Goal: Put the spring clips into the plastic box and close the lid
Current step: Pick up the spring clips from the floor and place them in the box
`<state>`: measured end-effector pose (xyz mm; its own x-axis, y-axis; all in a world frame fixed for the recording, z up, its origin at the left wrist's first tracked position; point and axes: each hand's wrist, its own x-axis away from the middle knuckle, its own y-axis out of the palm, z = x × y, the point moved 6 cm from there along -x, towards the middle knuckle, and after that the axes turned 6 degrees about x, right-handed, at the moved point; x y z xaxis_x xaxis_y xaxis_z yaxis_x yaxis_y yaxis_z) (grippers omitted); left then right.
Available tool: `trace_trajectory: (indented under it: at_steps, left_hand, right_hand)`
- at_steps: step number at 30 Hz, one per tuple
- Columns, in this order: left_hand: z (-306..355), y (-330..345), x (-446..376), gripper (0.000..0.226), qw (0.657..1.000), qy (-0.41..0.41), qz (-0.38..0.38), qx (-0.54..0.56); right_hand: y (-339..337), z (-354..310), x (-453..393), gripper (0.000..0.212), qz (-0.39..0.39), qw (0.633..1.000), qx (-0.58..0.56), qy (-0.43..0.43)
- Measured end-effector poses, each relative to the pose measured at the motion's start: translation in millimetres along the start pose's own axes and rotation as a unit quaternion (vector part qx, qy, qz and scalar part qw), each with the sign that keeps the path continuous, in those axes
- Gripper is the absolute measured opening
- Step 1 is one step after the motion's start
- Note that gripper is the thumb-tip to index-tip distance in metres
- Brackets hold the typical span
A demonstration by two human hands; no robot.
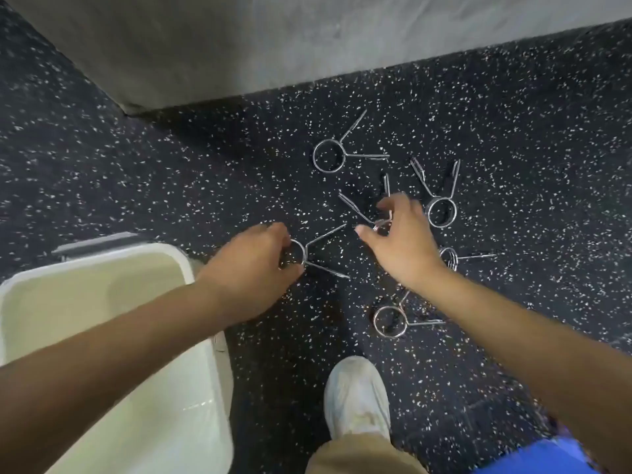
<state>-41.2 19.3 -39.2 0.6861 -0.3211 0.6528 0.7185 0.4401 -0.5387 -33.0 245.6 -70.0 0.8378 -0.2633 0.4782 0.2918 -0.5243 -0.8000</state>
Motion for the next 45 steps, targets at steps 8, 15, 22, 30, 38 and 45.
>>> trace_trajectory:
  at_steps: [8,15,22,30,38,45]
  left_hand:
    - [-4.1,44.8,-52.8,0.082,0.96,-0.017,-0.113,-0.254]
    - [-1.7,64.7,-75.1,0.079,0.937,-0.011,-0.08,-0.341]
    - [6.0,59.1,-74.5,0.052,0.952,-0.008,-0.104,-0.288]
    - [43.2,-14.1,-21.7,0.026,0.967,0.107,-0.042,-0.229]
    - [12.1,-82.8,62.2,0.015,0.975,0.123,-0.018,-0.186]
    - [-37.0,-111.7,136.4,0.031,0.969,0.148,0.044,-0.191]
  right_hand:
    - [24.9,2.7,-60.9,0.089,0.024,0.991,0.113,0.062]
    - [29.7,3.8,-71.6,0.089,0.017,0.991,0.113,0.071]
    - [22.6,4.6,-72.8,0.076,-0.027,0.994,0.086,0.06]
    - [-2.0,5.6,-46.2,0.1,-0.058,0.995,-0.007,0.087]
    - [-17.6,-52.3,-8.4,0.098,-0.091,0.991,-0.094,0.014]
    - [-24.2,-113.2,39.9,0.114,-0.107,0.98,-0.144,-0.09]
